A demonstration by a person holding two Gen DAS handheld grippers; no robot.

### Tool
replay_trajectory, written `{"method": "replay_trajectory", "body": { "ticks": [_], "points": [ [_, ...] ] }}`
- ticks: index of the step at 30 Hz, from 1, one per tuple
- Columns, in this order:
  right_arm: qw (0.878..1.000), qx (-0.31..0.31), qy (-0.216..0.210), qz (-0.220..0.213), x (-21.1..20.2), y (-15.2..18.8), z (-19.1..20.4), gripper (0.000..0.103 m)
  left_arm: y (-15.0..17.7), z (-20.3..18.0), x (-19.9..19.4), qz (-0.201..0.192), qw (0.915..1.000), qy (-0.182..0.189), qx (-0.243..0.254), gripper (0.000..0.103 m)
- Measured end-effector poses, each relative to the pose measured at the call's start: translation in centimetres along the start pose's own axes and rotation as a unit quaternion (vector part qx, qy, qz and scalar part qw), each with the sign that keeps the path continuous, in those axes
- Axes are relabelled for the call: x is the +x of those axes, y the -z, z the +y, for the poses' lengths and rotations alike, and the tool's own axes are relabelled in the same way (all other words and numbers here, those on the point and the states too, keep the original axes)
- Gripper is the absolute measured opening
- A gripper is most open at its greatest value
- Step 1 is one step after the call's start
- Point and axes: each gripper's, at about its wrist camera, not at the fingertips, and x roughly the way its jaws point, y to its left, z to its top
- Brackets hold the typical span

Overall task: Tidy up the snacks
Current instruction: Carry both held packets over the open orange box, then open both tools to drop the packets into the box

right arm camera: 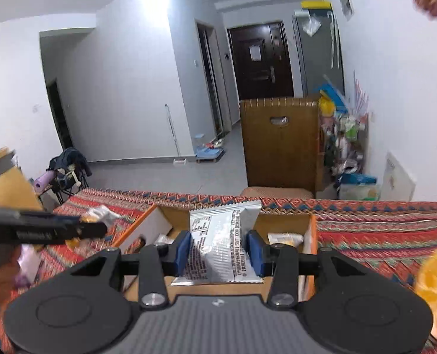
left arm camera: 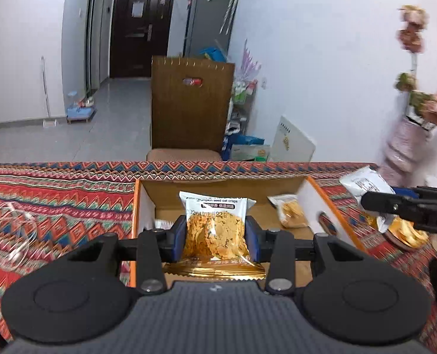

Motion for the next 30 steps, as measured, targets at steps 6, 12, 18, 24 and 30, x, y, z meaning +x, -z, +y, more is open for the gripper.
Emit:
{"method": "replay_trajectory", "body": {
  "ticks": [6, 12, 18, 24, 30],
  "points": [
    [0.995, 0.034, 0.024, 0.091, 12.2, -2.3, -2.0, 0.041, -2.1, 2.0, 10.5, 0.056, 0.9977, -0.037, -0.013, 0.041],
    [0.982, 0.04, 0.071, 0.173, 20.5, 0.0, -3.2, 0.041, -1.5, 3.8, 16.9, 0.097, 0.9931, -0.056, -0.034, 0.043],
    [0.973, 0.048, 0.086, 0.208, 23.4, 1.6, -3.1, 0.054, -1.4, 3.1, 17.7, 0.09, 0.9941, -0.058, -0.016, 0.062],
    [0.976, 0.061, 0.083, 0.191, 21.4, 0.7, -3.2, 0.06, -1.6, 3.5, 15.4, 0.098, 0.994, -0.042, -0.026, 0.074],
    [0.982, 0.044, 0.083, 0.166, 16.8, -1.8, -2.3, 0.071, -3.0, 3.1, 9.6, 0.096, 0.9948, -0.012, -0.031, 0.084]
  ]
}}
